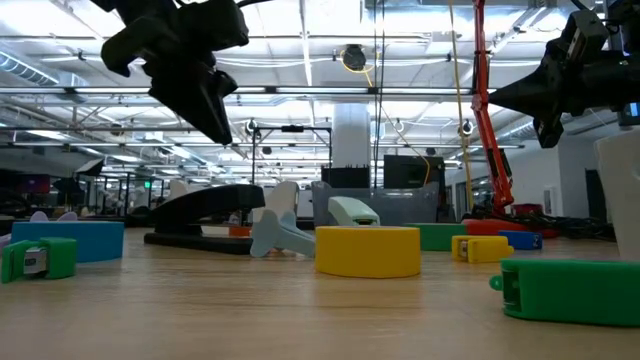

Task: Pick and place Stapler, Stapler remover, tape
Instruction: Put the black stapler into the black bin

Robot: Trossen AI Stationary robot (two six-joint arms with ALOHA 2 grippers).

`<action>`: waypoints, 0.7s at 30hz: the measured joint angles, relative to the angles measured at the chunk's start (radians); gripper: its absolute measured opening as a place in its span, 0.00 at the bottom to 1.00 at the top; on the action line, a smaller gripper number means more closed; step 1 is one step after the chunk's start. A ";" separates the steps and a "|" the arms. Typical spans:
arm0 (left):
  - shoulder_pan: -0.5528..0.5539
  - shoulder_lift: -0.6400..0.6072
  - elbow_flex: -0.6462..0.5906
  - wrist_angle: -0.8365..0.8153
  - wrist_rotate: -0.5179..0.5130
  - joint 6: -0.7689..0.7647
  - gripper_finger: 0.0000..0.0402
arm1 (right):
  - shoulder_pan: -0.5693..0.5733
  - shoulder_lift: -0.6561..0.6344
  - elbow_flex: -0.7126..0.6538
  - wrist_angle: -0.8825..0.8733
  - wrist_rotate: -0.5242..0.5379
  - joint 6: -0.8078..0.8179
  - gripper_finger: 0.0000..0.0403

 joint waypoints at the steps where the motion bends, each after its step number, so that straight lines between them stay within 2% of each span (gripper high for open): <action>1: 0.000 0.002 0.000 0.000 0.007 0.008 0.29 | 0.000 0.000 0.000 0.000 0.000 0.000 0.01; 5: 0.000 0.011 0.000 -0.007 0.033 0.011 0.45 | 0.000 0.000 0.000 0.000 0.000 0.000 0.01; 9: -0.002 0.028 0.000 -0.021 0.123 0.051 0.55 | 0.000 0.000 0.000 0.000 0.000 0.000 0.01; 13: -0.011 0.058 0.000 -0.034 0.169 0.113 0.59 | 0.000 0.001 0.000 0.000 0.000 0.000 0.01; 21: -0.014 0.151 -0.001 -0.061 0.128 0.153 0.60 | 0.000 0.007 0.000 -0.002 0.000 0.003 0.01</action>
